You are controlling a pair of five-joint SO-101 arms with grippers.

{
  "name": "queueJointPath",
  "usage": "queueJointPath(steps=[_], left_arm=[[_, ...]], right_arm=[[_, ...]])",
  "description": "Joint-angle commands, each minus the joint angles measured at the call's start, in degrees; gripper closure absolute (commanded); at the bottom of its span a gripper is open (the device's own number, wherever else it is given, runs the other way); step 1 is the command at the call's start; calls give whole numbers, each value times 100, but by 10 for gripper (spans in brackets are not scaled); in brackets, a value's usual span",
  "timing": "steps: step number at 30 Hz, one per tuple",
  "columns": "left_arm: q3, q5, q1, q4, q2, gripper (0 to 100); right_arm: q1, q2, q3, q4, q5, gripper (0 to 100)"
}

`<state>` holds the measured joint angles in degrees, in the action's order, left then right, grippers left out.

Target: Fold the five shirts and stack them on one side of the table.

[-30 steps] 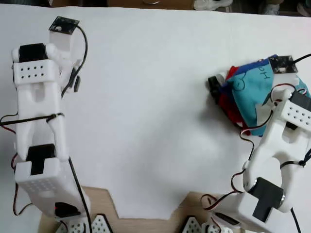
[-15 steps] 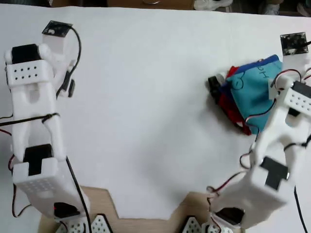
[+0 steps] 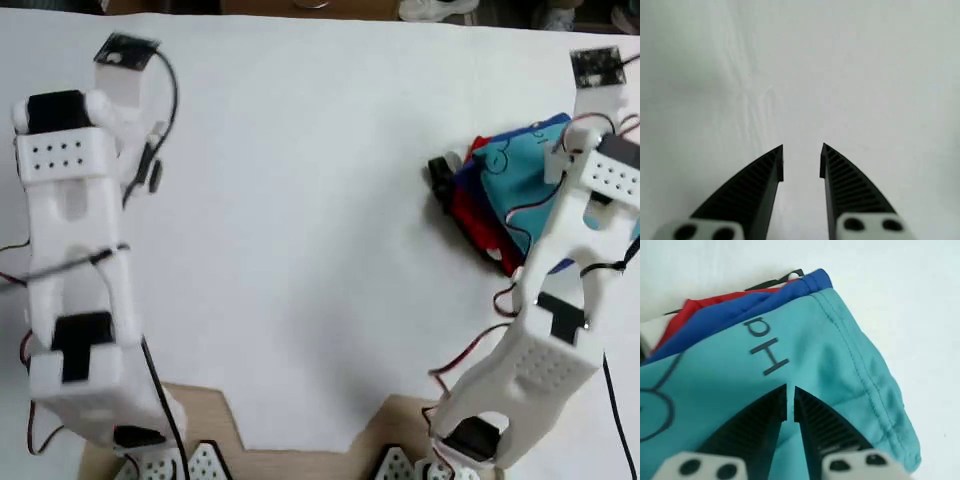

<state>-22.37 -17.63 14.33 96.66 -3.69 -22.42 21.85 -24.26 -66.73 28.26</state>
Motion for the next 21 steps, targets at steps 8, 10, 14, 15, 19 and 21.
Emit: queueJointPath(steps=[8, 10, 14, 15, 19, 21], left_arm=[[1982, -431, -738, -448, 4536, 868], [2879, -598, -571, -738, 5310, 868], [4259, -651, -316, -1231, 6945, 868], [4567, -633, -316, -1284, 7332, 868], [5815, -615, -316, -1310, 8677, 868], [6431, -633, -255, -1310, 9266, 868]], right_arm=[[180, -3943, 1415, -1420, 79, 977], [110, -4901, 2242, -1420, 316, 977], [110, -6985, 3912, -1367, 738, 977], [119, -7495, 4325, -1323, 818, 977], [92, -9385, 6066, -1024, 1046, 977], [84, -10308, 6963, -884, 1187, 977]])
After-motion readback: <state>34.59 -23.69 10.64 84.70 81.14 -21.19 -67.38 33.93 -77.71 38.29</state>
